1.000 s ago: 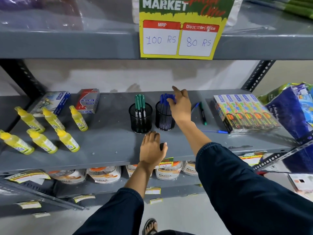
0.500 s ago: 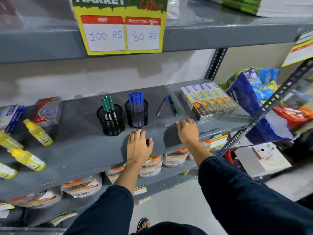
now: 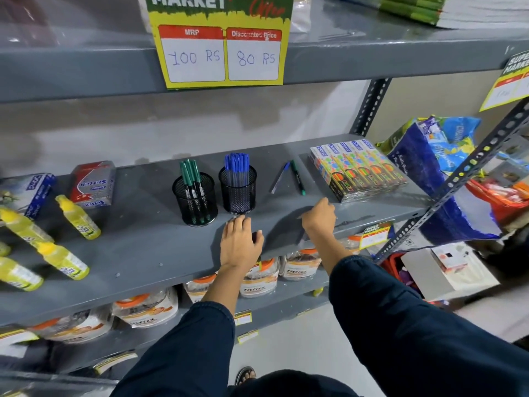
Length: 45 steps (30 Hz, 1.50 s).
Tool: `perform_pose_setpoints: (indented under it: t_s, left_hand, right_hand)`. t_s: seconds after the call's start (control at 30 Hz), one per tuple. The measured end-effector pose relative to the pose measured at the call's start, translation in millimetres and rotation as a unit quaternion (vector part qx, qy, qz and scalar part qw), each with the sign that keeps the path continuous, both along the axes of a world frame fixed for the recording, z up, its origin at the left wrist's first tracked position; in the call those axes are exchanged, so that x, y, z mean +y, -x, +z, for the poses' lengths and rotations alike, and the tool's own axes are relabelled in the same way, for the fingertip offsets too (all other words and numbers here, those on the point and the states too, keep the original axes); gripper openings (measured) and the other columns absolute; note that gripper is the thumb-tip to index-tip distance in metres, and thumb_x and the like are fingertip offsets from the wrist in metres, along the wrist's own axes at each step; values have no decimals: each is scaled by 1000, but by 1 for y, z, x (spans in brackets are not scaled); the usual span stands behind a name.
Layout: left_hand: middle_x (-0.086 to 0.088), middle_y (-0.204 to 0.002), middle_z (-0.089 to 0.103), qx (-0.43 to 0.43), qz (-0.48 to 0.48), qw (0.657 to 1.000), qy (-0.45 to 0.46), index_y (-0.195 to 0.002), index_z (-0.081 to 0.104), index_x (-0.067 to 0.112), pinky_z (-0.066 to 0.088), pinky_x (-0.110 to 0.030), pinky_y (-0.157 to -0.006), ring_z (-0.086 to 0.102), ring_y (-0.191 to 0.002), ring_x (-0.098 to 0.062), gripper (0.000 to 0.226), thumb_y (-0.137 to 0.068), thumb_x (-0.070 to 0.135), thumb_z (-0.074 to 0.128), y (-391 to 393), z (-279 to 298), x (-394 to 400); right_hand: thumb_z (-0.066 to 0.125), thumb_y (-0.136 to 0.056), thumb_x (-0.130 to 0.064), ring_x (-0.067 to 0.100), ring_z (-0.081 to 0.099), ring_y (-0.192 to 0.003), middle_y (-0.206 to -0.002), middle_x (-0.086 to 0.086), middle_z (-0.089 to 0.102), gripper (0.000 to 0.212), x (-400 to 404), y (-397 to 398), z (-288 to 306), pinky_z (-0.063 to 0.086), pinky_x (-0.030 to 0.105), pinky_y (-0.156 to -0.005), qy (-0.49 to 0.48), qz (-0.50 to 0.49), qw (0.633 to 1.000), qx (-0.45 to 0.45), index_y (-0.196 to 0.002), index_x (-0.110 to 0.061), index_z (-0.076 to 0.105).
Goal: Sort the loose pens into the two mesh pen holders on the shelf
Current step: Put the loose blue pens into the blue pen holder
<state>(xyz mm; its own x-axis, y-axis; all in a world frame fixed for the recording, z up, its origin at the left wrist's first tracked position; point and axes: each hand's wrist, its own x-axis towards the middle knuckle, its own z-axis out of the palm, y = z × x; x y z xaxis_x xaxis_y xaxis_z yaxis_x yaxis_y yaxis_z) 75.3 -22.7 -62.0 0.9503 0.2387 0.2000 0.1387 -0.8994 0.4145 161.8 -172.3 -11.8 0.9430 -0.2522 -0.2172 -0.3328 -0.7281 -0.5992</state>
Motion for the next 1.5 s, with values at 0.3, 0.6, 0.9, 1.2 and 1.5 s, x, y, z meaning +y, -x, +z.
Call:
perform_pose_setpoints:
  t_s: [0.3,0.6,0.9,1.2,1.5]
  left_hand:
    - [-19,-115,55,-4,4,1000,6,-115,51,1,43,-43,-88,48,-107,-34,38,-88,28,52,9,2,16]
    - [-22,-115,57,-35,26,998,35,-111,54,-3,45,-44,-88,50,-108,-36,38,-84,22,60,13,-1,21]
    - [-25,-107,61,-24,33,999,18,-107,55,-6,49,-45,-85,55,-102,-39,41,-78,21,66,11,-2,20]
    - [-22,-100,64,-13,29,999,8,-102,57,-4,52,-42,-79,58,-97,-37,40,-74,21,70,12,0,20]
    - [-17,-100,62,-40,38,998,11,-100,56,1,50,-40,-82,56,-95,-33,42,-79,35,42,13,-3,21]
  right_hand:
    - [55,-82,-4,38,59,-102,-118,22,59,55,45,-27,57,49,38,-81,-136,82,968,-196,-135,-10,38]
    - [48,-87,8,18,51,-70,-105,12,51,56,119,-22,92,53,35,-72,-261,210,895,-294,-136,-16,38]
    - [47,-90,2,40,59,-99,-135,18,40,59,137,-20,53,52,48,-88,-16,338,923,-181,-143,-16,27]
    - [52,-92,-6,41,54,-112,-137,20,36,61,138,-29,49,50,45,-89,89,361,907,-196,-145,-13,24]
    - [43,-93,-6,36,41,-127,-140,20,37,42,94,-46,28,43,42,-98,6,159,970,-186,-134,-3,39]
